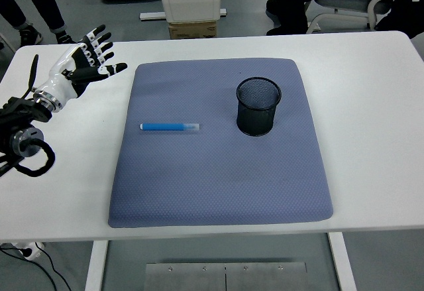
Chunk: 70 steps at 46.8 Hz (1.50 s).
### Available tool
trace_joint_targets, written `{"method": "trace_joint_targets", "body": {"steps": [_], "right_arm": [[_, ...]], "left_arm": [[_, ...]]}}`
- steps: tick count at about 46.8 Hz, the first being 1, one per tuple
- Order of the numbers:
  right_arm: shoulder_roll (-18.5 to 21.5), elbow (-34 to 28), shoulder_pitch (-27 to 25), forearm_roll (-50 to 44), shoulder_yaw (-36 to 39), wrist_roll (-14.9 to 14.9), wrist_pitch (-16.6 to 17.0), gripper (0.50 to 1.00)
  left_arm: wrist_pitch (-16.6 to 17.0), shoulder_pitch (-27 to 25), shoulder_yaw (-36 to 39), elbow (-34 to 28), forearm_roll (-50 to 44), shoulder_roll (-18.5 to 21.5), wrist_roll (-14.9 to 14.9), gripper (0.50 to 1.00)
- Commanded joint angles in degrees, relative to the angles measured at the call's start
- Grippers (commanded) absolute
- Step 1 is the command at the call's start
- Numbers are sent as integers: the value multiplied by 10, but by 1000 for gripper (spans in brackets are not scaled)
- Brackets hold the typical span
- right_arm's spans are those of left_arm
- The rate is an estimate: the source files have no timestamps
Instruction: Left hand places marker in pen holder
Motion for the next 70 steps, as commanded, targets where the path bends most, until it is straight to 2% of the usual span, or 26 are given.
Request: {"method": "trace_joint_targets", "body": {"steps": [1,6,7,14,15,33,34,38,55,63,70], "right_arm": [[0,0,0,0,0,0,0,1000],[0,0,0,0,0,0,0,1000],[0,0,0,0,0,0,0,1000],[0,0,0,0,0,0,0,1000],[0,0,0,0,0,0,0,1000],[0,0,0,0,0,0,0,1000],[0,0,0,0,0,0,0,1000],[0,0,-1,0,0,0,0,1000],[0,0,0,0,0,0,0,1000],[0,0,0,0,0,0,0,1000],[0,0,0,0,0,0,0,1000]], "left_arm": [[-1,-35,50,0,7,1,0,1000],[-2,-68,91,-5,30,1,0,1000],[-2,-96,124,-18,63,2,0,1000],[-1,-134,170,-48,125,6,0,1000],[-2,-148,183,-59,156,6,0,1000],[-7,-176,227,-76,398,-4,0,1000],[-7,-184,233,-76,437,-11,0,1000],[-7,-195,242,-75,477,-19,0,1000],[-7,-216,261,-57,504,-43,1,1000],[-6,-210,261,-42,497,-61,26,1000],[-6,-209,261,-22,497,-86,28,1000]]}}
